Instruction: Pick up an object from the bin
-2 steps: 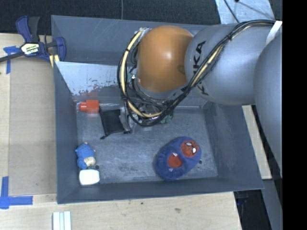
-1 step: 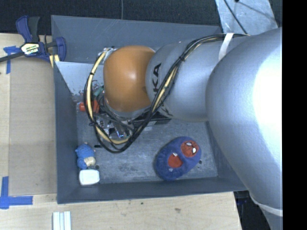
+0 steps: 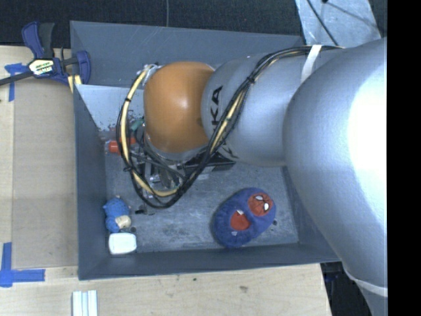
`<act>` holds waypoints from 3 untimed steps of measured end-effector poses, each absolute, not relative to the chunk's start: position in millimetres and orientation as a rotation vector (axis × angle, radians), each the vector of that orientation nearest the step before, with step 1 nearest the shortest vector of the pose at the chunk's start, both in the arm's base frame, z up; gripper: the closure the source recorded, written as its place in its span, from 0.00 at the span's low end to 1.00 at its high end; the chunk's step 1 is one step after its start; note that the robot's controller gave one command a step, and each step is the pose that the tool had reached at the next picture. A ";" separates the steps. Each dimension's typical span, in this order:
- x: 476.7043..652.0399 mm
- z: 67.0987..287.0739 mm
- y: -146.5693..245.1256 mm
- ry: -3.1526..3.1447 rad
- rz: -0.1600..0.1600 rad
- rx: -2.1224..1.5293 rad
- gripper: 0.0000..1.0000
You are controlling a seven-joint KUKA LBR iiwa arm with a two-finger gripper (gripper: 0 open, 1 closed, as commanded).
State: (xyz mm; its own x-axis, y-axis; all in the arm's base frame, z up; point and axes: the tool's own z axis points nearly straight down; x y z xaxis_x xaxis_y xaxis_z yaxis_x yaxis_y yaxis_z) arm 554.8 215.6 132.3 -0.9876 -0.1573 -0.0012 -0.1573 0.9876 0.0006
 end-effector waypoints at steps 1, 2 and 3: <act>586.4 109.3 131.9 3.133 -0.007 -0.213 0.00; 607.7 68.0 146.4 3.134 0.002 -0.166 0.00; 608.9 71.5 146.1 3.130 0.002 -0.164 1.00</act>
Offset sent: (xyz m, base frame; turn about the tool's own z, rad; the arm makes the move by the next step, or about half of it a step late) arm 0.0295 -0.0767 -0.0220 0.0135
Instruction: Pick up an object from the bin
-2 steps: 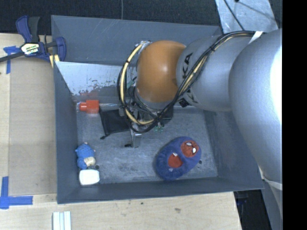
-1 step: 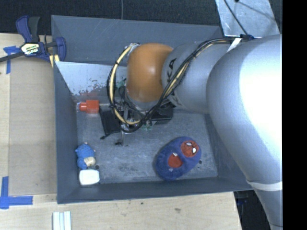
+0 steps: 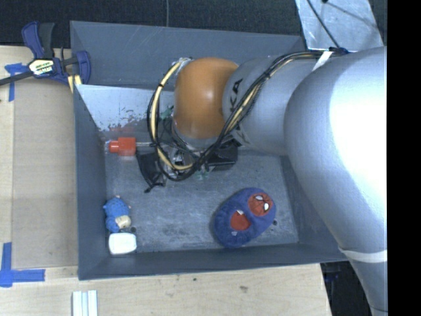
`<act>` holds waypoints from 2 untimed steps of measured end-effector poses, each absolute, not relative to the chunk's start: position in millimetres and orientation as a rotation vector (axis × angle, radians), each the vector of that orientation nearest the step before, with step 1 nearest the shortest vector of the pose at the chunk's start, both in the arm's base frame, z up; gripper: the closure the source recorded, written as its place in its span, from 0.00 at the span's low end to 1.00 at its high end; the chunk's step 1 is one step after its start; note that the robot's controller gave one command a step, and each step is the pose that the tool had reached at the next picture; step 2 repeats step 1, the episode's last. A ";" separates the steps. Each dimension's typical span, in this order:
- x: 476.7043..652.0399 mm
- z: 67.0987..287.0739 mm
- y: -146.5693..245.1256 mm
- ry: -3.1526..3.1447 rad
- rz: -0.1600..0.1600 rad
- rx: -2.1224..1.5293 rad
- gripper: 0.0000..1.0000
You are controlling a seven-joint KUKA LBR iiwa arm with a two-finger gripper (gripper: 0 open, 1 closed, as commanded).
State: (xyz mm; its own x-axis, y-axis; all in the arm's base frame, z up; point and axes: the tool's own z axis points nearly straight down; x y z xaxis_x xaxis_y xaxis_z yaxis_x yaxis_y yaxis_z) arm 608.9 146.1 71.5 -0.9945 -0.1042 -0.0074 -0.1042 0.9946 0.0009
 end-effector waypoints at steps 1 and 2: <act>593.4 260.0 155.5 3.124 0.003 -0.178 1.00; 593.4 260.0 155.5 3.124 0.003 -0.178 1.00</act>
Offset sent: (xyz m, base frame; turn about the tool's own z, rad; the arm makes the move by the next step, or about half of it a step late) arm -0.0178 0.0095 0.1823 -0.0079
